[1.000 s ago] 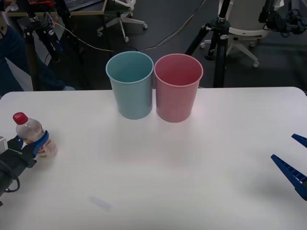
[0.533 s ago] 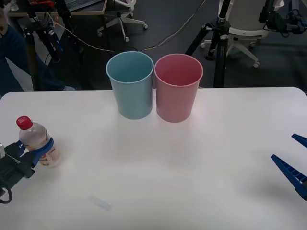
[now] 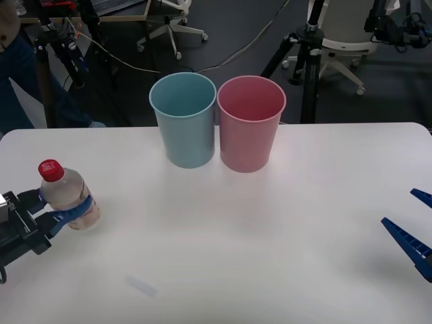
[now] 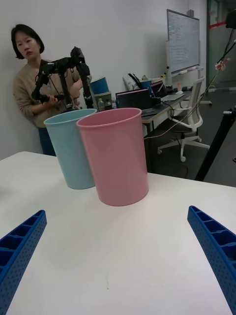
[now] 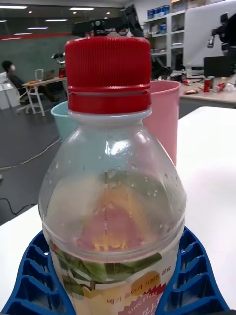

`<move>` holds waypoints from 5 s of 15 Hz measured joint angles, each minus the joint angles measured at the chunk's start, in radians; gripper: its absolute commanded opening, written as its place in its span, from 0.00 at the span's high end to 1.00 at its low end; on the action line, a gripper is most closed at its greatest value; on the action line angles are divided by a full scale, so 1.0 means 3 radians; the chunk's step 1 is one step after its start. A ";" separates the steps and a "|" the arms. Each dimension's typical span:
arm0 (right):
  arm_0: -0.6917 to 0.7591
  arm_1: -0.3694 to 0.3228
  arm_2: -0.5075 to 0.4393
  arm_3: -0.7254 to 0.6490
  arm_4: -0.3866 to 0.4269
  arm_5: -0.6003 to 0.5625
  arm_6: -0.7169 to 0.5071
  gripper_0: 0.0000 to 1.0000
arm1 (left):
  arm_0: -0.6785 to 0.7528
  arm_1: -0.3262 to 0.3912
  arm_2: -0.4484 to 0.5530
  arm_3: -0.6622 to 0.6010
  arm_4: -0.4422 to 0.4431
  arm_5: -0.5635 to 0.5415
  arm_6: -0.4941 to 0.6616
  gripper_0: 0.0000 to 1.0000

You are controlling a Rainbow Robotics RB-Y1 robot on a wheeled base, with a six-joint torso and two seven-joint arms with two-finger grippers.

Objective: Grasp the object on the table and drop it into the matching bin: aluminum can to the light blue bin, PET bottle to the pink bin.

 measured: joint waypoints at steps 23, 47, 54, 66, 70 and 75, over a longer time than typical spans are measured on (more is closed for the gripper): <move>0.0000 0.0000 0.0000 0.0000 0.0000 0.0000 0.0000 0.00 | -0.2341 0.1159 -0.1718 -0.0841 0.0018 0.1300 0.2266 1.00; 0.0000 0.0000 0.0000 0.0000 0.0000 0.0000 0.0000 0.00 | -0.4445 -0.0812 -0.2517 0.1902 -0.1002 0.1627 0.2537 1.00; 0.0000 0.0000 0.0000 0.0000 0.0000 0.0000 0.0000 0.00 | -0.4445 -0.0865 -0.2526 0.1918 -0.1031 0.1640 0.2603 0.22; 0.0000 0.0000 0.0000 0.0000 0.0000 0.0000 0.0000 0.00 | -0.4445 -0.0864 -0.2526 0.1914 -0.0946 0.1699 0.2372 0.00; 0.0000 0.0000 0.0000 0.0000 0.0000 0.0000 0.0000 0.00 | -0.4445 -0.0868 -0.2526 0.1913 -0.0932 0.1695 0.2368 0.00; 0.0000 0.0000 0.0000 0.0000 0.0000 0.0000 0.0000 0.00 | -0.4445 -0.0865 -0.2526 0.1915 -0.0880 0.1691 0.2347 0.00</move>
